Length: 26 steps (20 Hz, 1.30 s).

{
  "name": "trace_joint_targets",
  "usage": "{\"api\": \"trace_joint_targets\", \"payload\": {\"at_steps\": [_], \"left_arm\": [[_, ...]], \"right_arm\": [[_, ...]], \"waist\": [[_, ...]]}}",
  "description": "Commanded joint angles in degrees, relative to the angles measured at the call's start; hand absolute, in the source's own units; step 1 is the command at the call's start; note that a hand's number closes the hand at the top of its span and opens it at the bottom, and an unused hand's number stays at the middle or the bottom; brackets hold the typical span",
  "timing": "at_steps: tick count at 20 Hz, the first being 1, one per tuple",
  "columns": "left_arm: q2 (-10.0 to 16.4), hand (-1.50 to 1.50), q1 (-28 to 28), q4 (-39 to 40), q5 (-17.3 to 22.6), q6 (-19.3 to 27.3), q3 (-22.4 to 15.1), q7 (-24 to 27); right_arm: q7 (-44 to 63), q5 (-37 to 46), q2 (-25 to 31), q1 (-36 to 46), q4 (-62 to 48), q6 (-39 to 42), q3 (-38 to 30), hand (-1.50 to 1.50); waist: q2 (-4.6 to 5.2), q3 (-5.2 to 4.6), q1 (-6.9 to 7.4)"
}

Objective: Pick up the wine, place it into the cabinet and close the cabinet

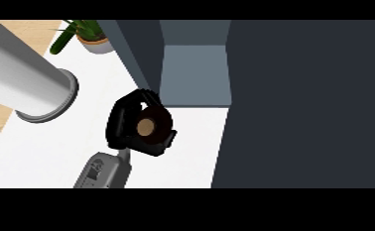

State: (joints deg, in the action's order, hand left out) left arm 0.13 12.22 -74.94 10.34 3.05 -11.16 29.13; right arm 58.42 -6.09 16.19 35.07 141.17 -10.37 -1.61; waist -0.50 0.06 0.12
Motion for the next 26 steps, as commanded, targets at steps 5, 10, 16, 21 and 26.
{"api": "trace_joint_targets", "payload": {"at_steps": [5, 10, 16, 21, 26], "left_arm": [[-0.13, 1.50, 3.08, -14.90, 2.57, 12.76, -7.60, -16.37], [-0.13, 1.50, 15.99, -10.88, 2.58, 23.67, -10.12, -22.10], [-0.13, 1.50, 21.45, -9.09, 2.65, 27.16, -7.86, -28.60], [-0.13, 1.50, 24.16, -2.60, 3.69, 27.95, -7.57, -24.35], [0.11, 1.50, 25.96, 3.49, -1.19, 26.63, -7.83, -20.51]], "right_arm": [[2.87, -4.27, -1.16, -3.02, 6.74, -0.12, -0.26, -1.50], [3.00, -4.27, -1.49, -4.52, 8.06, 0.57, 0.59, -1.50], [-0.21, -5.28, -1.23, -3.57, 3.30, 2.28, -0.70, -1.50], [0.24, -6.60, -0.59, -6.71, 8.26, 3.21, -3.08, -1.50], [1.17, -4.66, -1.47, -3.93, 6.17, 1.74, -1.17, -1.50]], "waist": [[0.19, -0.05, -0.34], [0.29, -0.04, -1.24], [0.41, -0.05, -0.55], [0.43, -0.03, -1.00], [0.40, -0.07, -0.84]]}}
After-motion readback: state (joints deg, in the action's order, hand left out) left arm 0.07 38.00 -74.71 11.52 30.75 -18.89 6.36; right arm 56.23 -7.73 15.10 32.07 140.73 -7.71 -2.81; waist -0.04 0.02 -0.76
